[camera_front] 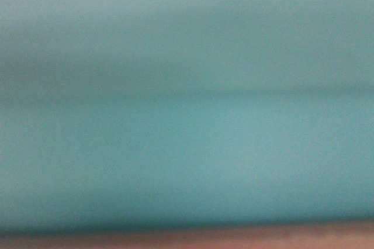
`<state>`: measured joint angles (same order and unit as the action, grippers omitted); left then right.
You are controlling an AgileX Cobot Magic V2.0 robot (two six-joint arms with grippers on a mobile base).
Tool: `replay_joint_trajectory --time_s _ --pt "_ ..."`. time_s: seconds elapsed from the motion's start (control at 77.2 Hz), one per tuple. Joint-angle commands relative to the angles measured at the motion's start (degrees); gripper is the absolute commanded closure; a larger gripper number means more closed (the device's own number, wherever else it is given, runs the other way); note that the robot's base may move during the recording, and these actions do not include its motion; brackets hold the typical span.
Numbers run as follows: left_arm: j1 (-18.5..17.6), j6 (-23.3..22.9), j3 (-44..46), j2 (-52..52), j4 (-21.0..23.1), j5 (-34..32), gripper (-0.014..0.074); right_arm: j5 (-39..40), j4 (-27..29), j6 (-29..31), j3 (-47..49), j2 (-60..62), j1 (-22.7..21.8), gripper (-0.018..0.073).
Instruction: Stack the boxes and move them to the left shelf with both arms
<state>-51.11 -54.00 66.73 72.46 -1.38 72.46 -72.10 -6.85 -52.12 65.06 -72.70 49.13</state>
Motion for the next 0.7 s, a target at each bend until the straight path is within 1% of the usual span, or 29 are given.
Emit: replay_joint_trajectory --time_s 0.0,0.686 --pt "-0.4 -0.6 1.8 -1.9 1.4 2.3 0.0589 -0.1 -0.7 -0.1 1.6 2.0 -0.1 0.0502" --pt "-0.4 -0.6 1.8 -1.9 1.4 2.3 0.0589 0.0 -0.7 -0.1 1.6 2.0 -0.1 0.0502"
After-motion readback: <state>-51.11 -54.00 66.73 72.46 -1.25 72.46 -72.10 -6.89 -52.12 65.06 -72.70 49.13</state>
